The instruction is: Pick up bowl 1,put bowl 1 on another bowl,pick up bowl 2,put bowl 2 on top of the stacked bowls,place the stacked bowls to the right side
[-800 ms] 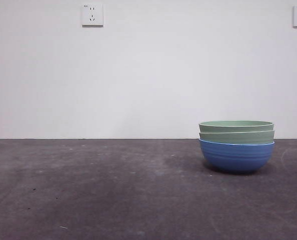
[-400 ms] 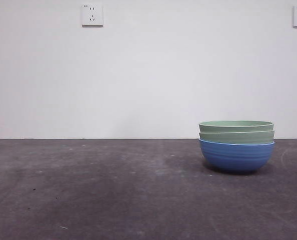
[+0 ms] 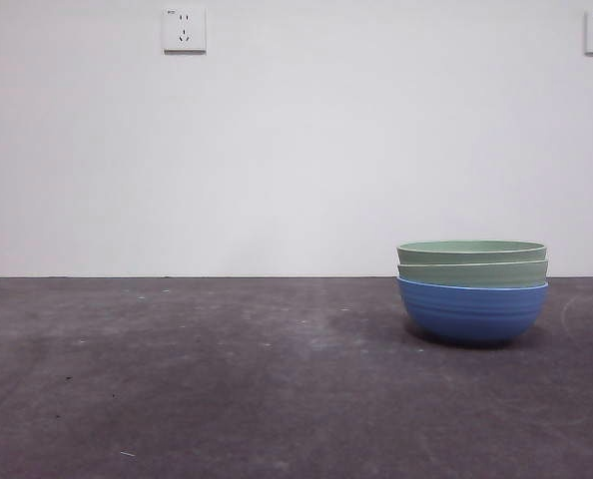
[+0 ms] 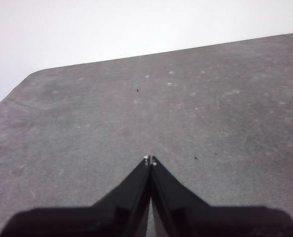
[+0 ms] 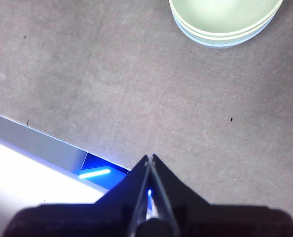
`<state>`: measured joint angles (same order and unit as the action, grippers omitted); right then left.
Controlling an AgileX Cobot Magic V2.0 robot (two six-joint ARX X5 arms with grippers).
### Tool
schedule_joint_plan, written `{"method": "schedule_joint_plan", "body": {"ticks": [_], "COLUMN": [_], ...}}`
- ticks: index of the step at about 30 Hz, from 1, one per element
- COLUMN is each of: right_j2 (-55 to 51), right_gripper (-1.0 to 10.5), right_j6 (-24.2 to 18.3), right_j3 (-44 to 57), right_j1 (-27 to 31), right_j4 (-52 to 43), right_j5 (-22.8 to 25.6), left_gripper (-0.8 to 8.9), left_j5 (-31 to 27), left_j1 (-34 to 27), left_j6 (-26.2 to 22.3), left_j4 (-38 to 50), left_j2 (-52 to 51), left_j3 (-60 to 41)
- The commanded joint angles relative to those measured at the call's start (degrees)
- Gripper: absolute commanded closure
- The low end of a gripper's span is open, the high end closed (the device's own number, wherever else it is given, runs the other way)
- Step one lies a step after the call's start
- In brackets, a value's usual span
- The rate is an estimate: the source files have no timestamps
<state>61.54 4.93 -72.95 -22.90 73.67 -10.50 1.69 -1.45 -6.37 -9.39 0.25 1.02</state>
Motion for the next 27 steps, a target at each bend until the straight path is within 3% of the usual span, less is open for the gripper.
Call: {"method": "schedule_joint_plan", "body": {"ticks": [1,14,16,18,22,27], "right_j2": [-0.1,-0.1,-1.2,-2.5,-8.3,-18.6], "right_gripper": [9.4,9.4,9.4,9.4,9.4,9.4], "right_j6": [0.3,0.3,-2.8,-3.1,-2.8,-2.9], "right_j3": [0.7,0.7,0.7,0.7,3.6,16.0], "right_j1": [0.0,0.0,1.3,2.9,6.5,12.3], "right_j4": [-0.3,-0.3,-0.8,-2.7,-17.2,-36.7], "right_j5": [0.1,0.2,1.2,1.7,1.1,-4.5], "left_gripper": [8.17,8.17,8.17,8.17,8.17,8.17], "left_j5": [0.0,0.0,0.0,0.0,0.0,0.0], "left_j1": [-0.2,-0.2,-0.2,-0.2,-0.2,-0.2], "left_j6": [0.6,0.6,0.6,0.6,0.6,0.6], "left_j4": [0.1,0.1,0.1,0.1,0.0,0.0], "left_j2": [-0.1,-0.1,-0.1,-0.1,-0.1,-0.1], "left_j3": [-0.8,-0.8,-0.8,-0.8,-0.8,-0.8]}}
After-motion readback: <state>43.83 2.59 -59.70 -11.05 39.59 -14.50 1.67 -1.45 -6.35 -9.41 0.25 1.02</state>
